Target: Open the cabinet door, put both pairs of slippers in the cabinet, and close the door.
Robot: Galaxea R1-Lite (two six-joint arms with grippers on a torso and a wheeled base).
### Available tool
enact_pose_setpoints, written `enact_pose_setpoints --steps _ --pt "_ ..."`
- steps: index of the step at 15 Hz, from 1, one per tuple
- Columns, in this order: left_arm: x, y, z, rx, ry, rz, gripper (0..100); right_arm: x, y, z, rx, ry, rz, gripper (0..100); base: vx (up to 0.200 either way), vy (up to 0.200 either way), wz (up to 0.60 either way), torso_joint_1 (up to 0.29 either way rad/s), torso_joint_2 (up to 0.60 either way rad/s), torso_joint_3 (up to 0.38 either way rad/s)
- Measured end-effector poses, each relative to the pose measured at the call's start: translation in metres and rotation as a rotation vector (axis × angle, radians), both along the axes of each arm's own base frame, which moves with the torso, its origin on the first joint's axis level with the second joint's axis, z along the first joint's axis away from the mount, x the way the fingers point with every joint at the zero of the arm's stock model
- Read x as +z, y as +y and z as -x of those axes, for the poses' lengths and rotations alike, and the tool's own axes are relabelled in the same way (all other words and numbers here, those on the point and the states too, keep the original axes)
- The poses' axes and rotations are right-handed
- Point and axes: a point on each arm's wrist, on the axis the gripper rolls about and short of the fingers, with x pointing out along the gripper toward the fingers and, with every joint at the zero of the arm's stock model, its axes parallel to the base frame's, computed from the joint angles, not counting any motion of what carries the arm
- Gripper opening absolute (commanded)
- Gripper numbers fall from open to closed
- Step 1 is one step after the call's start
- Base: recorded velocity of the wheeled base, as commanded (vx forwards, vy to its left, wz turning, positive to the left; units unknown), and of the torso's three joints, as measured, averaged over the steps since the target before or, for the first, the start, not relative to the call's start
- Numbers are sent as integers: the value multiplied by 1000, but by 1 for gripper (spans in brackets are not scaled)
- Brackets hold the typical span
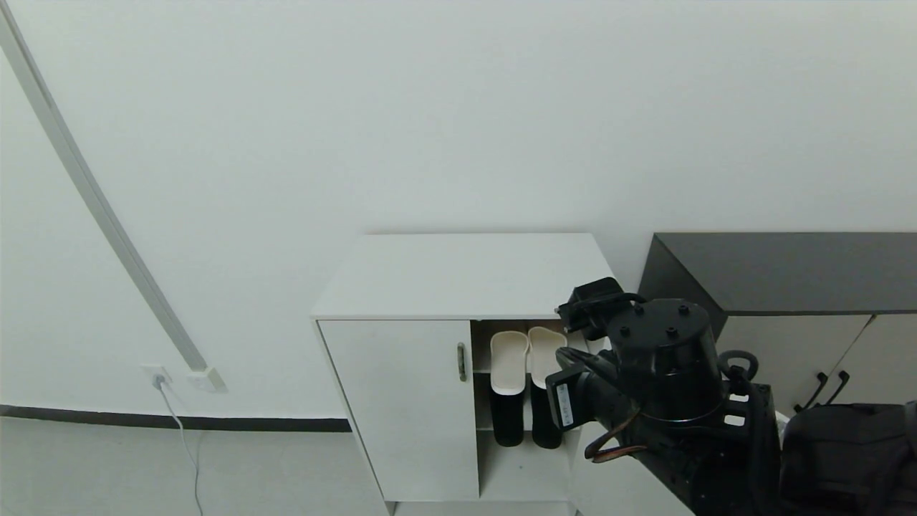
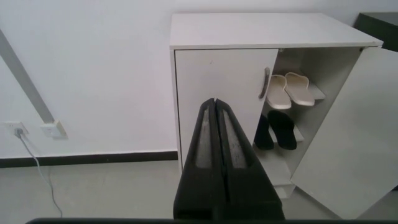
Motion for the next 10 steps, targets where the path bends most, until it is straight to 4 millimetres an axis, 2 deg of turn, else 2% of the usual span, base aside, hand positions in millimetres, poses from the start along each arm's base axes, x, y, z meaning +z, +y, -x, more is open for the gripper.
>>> enact_pose_setpoints --steps 4,10 --pt "0 0 0 0 0 0 0 -1 -1 0 3 0 14 0 0 0 0 0 0 0" --pt "0 0 0 -1 1 0 0 -3 0 2 9 3 21 0 0 0 -600 2 -1 4"
